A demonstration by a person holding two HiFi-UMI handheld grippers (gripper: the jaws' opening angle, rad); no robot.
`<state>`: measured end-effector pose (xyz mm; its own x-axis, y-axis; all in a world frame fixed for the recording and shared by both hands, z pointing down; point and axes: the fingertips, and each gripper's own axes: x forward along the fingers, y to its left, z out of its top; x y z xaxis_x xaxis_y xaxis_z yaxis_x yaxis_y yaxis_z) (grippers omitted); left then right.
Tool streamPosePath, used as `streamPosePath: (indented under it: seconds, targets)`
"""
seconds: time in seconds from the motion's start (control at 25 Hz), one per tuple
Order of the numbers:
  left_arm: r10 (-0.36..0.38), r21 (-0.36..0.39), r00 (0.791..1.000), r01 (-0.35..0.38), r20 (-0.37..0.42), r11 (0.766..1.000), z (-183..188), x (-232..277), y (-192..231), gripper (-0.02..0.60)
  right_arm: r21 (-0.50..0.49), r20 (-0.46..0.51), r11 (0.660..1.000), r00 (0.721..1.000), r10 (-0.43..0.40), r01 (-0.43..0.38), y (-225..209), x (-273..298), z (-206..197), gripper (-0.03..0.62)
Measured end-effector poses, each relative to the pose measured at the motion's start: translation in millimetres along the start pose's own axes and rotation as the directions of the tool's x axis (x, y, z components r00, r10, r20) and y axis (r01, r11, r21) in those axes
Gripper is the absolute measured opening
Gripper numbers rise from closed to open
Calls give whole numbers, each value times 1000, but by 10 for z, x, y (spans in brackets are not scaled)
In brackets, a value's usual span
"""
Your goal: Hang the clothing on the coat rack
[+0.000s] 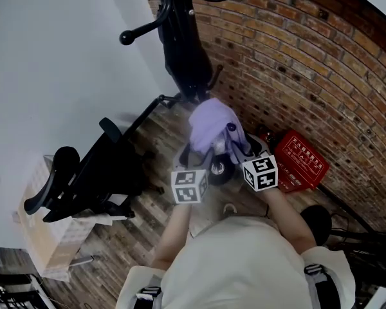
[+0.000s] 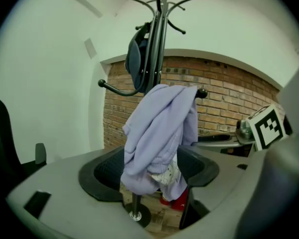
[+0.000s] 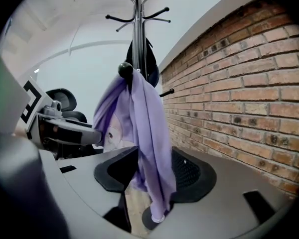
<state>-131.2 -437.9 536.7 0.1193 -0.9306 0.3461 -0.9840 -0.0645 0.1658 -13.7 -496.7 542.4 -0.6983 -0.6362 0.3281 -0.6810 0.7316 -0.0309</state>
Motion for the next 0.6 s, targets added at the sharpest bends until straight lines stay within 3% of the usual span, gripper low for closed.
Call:
streamPosePath:
  seconds: [0.4, 0.52, 0.6]
  targets:
    - [-22, -62, 999, 25, 47, 998, -51, -862, -18, 297, 57, 70, 998, 997, -27, 23, 562, -733, 53, 183]
    - [-14, -69, 998, 18, 61, 997, -138, -1165, -28, 179, 60, 110, 998, 994, -26, 20, 810, -982, 97, 126]
    - [-14, -75, 997, 20, 75, 997, -185, -1363, -46, 150, 55, 135, 998, 991, -24, 17, 981, -1147, 135, 94]
